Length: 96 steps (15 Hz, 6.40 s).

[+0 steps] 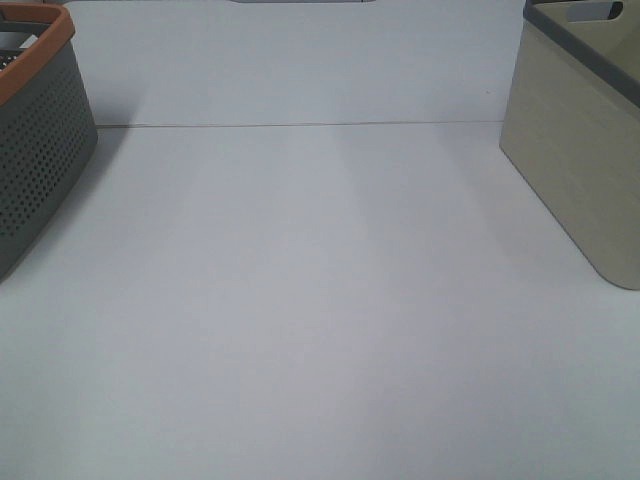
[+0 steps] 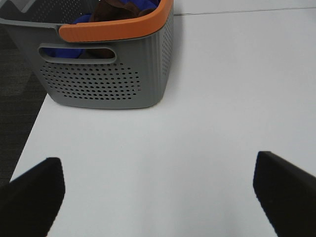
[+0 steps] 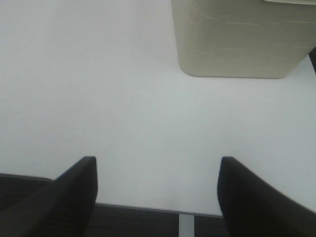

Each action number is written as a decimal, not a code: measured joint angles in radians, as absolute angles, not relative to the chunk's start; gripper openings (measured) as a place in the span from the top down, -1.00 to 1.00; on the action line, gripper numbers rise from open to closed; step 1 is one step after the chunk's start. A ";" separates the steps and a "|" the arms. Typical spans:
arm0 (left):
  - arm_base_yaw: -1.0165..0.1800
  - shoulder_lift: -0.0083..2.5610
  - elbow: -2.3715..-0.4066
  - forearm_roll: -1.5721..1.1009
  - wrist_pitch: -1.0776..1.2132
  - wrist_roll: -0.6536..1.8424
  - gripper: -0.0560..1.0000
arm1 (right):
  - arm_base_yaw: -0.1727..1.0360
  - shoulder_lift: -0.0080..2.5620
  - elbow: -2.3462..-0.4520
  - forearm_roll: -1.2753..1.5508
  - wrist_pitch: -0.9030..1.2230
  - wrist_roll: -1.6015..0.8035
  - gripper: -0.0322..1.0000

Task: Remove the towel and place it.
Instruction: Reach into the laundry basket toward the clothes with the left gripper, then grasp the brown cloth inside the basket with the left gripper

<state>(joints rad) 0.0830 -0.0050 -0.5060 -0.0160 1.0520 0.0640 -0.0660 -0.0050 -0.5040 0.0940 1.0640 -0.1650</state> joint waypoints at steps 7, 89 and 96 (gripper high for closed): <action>0.083 -0.005 -0.506 -0.016 1.051 0.064 -0.98 | -0.066 -0.005 -0.504 0.094 1.064 -0.165 -0.23; 0.218 2.253 -1.883 0.041 0.800 1.353 0.57 | -0.066 -0.005 -0.504 0.101 1.064 -0.165 -0.23; 0.203 2.106 -1.921 0.139 0.971 1.273 0.89 | -0.066 -0.005 -0.504 0.101 1.064 -0.165 -0.23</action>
<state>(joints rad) 0.2030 2.1060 -1.9210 0.1390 0.9710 1.2730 -0.0660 -0.0050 -0.5040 0.1010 1.0640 -0.1650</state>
